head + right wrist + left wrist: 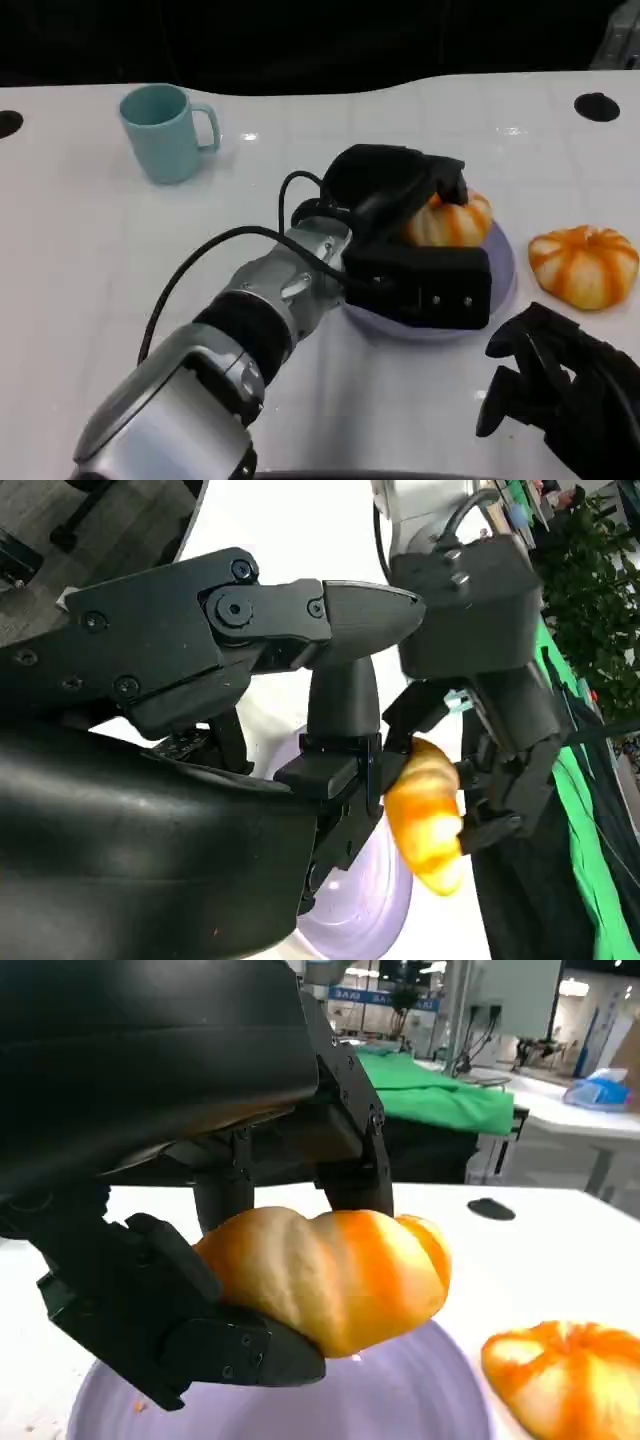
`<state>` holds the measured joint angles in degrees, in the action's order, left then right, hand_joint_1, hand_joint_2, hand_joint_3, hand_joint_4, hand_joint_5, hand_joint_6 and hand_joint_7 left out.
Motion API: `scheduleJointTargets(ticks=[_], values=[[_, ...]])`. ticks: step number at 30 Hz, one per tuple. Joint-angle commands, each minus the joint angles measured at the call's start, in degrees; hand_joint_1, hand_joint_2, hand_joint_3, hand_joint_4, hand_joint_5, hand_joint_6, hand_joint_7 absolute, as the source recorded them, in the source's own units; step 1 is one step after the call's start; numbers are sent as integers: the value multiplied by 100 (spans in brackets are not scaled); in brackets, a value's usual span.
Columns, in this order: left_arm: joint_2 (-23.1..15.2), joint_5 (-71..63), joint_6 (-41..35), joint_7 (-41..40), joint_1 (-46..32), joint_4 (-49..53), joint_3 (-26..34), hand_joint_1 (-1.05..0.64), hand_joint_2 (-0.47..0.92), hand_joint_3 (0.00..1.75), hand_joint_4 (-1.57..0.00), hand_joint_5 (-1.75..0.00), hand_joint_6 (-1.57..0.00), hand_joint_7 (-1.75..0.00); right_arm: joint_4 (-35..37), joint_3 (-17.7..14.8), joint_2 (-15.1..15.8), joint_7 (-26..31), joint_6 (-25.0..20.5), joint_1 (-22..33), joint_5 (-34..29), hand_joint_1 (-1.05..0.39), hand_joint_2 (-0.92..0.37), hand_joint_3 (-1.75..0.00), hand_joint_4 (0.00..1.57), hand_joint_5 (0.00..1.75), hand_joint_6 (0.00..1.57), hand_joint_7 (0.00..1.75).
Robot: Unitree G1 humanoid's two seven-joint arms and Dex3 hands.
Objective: Grasp the bread from the table and place it into the plate.
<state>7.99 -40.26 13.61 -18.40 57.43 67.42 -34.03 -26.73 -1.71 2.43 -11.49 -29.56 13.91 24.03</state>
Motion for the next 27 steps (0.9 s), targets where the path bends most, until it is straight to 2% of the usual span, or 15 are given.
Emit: scheduleJointTargets(ticks=[1,3,4,5,7,8,9,10,12,13,17,20,23,27], values=[[19,-83,-104,148,265,169,-76,-23,79,32,-87,-175,-88,-85,-66,-34,55,5,56,38,27,-44,-92,-40,63,175,47,162],[47,-21,-136,358,301,213,-39,-23,81,27,-86,-175,-87,-85,-90,-34,55,26,21,40,33,-45,-92,-40,63,175,47,162],[63,29,-151,518,325,233,-8,-24,82,19,-81,-172,-89,-71,-102,-31,54,44,4,39,27,-44,-92,-40,63,175,47,162],[76,78,-164,692,348,258,21,-26,86,11,-76,-167,-92,-50,-107,-32,52,57,-5,40,26,-44,-92,-40,63,175,47,162],[42,75,-126,932,381,281,-21,-28,91,6,-69,-154,-90,-30,-108,-24,57,54,9,43,18,-45,-92,-40,63,175,47,162],[5,28,-93,1052,400,285,-78,-39,91,17,-59,-102,-75,-15,-111,-20,61,50,15,46,14,-45,-92,-40,62,175,47,163],[-23,-16,-82,1191,423,292,-131,-44,92,22,-59,-71,-68,-8,-122,-21,58,64,-5,45,19,-45,-92,-40,62,175,47,163],[-40,-36,-84,1306,440,296,-161,-51,92,31,-54,-42,-54,-4,-130,-21,57,74,-17,44,19,-45,-92,-40,62,175,47,163],[-49,-18,-100,1444,449,291,-163,-57,92,36,-50,-26,-45,-1,-135,-23,59,79,-23,45,23,-45,-92,-40,62,175,47,163],[-50,51,-84,1547,445,292,-115,-63,92,39,-42,-18,-37,0,-123,-25,59,67,-3,46,25,-45,-92,-39,62,175,47,163],[-76,138,-86,1844,471,291,-61,-82,92,53,-18,-3,-15,0,-58,-39,66,-6,92,38,34,-44,-92,-40,63,175,47,163],[-101,161,-164,2227,546,293,-39,-92,92,63,-6,0,-9,0,-25,-52,62,-15,105,21,30,-44,-92,-40,63,175,47,163],[-174,284,-166,2695,610,238,67,-98,92,68,-1,0,-7,-1,-19,-73,62,-24,74,10,70,-44,-92,-40,63,175,47,163],[-279,420,-127,2956,608,103,175,-99,92,67,-2,-1,-11,-3,-8,-74,51,-9,87,9,59,-44,-92,-38,64,175,48,163]])
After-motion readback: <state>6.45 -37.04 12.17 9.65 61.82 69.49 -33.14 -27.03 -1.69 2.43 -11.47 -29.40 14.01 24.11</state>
